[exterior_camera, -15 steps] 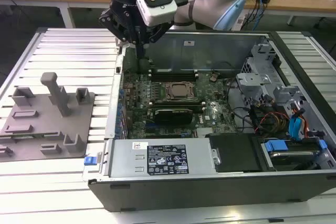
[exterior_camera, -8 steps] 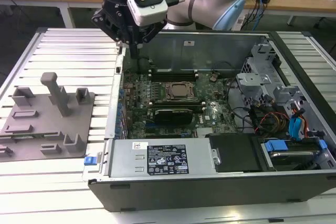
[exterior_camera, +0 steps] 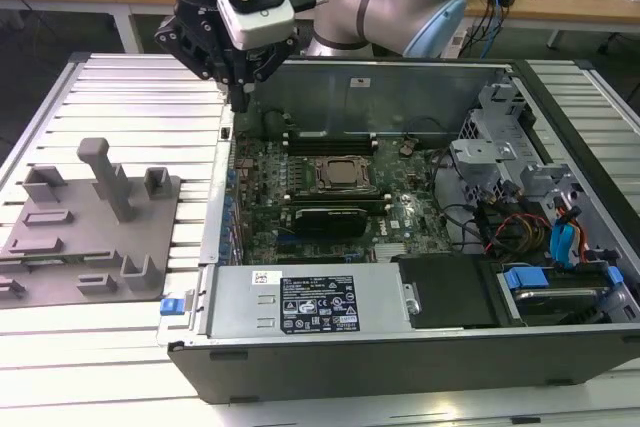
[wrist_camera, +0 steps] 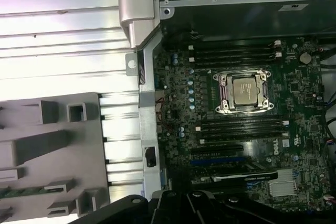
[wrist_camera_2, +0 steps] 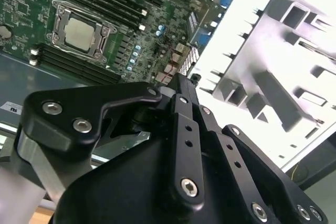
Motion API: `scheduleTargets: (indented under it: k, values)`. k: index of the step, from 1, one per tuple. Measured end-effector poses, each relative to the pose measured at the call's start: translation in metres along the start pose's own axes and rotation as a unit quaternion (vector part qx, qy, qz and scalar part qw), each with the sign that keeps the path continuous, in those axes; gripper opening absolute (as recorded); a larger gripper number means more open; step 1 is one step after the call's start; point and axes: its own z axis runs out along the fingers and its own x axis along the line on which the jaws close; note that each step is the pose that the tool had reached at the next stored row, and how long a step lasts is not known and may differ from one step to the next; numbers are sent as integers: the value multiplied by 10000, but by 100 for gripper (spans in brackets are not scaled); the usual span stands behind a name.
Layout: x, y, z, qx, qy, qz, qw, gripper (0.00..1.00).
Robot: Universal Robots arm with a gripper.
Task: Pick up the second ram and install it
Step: 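Reach for the second ram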
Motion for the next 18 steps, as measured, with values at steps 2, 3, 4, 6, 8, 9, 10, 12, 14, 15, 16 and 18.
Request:
scheduleTargets:
  k: [2,3,4,6,8,9,10,12,14,15,16,18]
  values:
    - [81,-6,-1,0,0,0,10000,11]
    - [99,-7,-2,0,0,0,10000,11]
    - [113,-8,-1,-1,0,0,10000,11]
    - [144,-11,-2,0,0,0,10000,11]
    - [208,-16,-2,0,0,0,10000,11]
    - [218,-17,-2,0,0,0,10000,11]
    - [235,-18,-2,0,0,0,10000,11]
    - [292,-22,-2,0,0,0,10000,11]
    - [405,-31,-1,0,0,0,10000,11]
    - [428,-32,-1,0,0,0,10000,11]
    - [456,-34,-1,0,0,0,10000,11]
    - [515,-39,0,0,0,0,10000,11]
